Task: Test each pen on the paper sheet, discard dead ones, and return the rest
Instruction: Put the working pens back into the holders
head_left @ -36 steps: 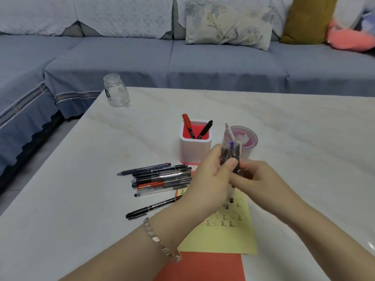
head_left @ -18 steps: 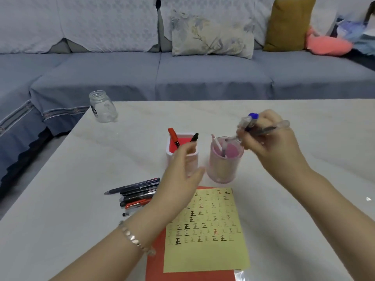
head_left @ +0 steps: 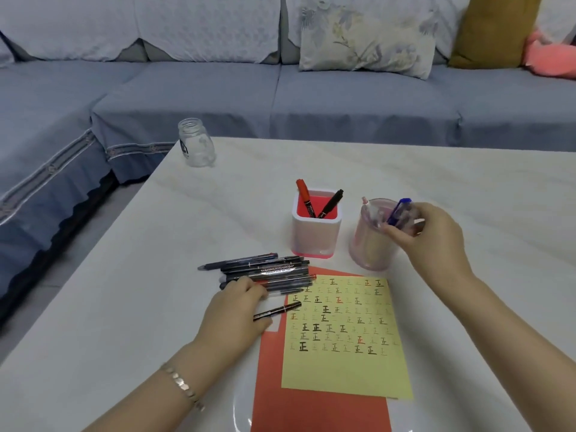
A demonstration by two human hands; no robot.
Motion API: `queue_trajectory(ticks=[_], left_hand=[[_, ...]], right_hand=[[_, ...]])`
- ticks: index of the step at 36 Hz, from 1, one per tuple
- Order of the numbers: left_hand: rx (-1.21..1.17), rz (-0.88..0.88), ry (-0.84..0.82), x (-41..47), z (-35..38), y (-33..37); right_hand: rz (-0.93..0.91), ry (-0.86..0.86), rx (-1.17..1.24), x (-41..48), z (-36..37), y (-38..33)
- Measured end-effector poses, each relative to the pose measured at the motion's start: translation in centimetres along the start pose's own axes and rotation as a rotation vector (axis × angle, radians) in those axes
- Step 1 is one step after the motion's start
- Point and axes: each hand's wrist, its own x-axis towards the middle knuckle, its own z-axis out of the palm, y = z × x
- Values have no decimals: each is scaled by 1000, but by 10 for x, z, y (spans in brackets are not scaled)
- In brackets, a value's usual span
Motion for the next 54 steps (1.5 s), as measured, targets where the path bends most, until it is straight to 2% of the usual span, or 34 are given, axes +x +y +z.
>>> queue_trajectory(ticks=[3,6,8,11,15,21,27,30,36,39,42,44,47,51,54], left_hand=[[9,-5,20,-1,2,-4],[22,22,75,-6,2,-7],[41,72,138,-8,4,-12],[129,52,150,-12,5,-20],[166,-5,148,-16,5,-28],[163,46,151,-18,6,-39],[45,90,102,-20,6,-42],[73,135,82,-21,7,-41],[56,127,-72,-21,4,-32],[-183,124,-20,-23,4,-31],[-619,35,141,-20,-13,-18],[-982,-90,223,-14,-24,-3],[-1425,-239,199,-6,-41,23],[-1564,-230,42,1,-48,54],[-1496,-164,59,4,-48,73]], right_hand=[[-48,103,63,-27,-3,-11],[-233,108,37,-57,-2,-22],[-304,-64,-31,-70,7,-26],[-392,-354,-136,-84,31,-32],[-526,-530,-214,-89,70,-38],[-683,-679,-415,-90,112,-48],[-675,-736,-601,-91,122,-58],[-674,-794,-654,-90,121,-63],[-682,-919,-728,-87,117,-74],[-661,-934,-653,-85,105,-74],[-595,-885,-501,-80,83,-68],[-545,-835,-431,-79,68,-62],[-501,-769,-332,-81,51,-53],[-415,-707,-223,-85,30,-49],[-359,-679,-142,-87,16,-46]])
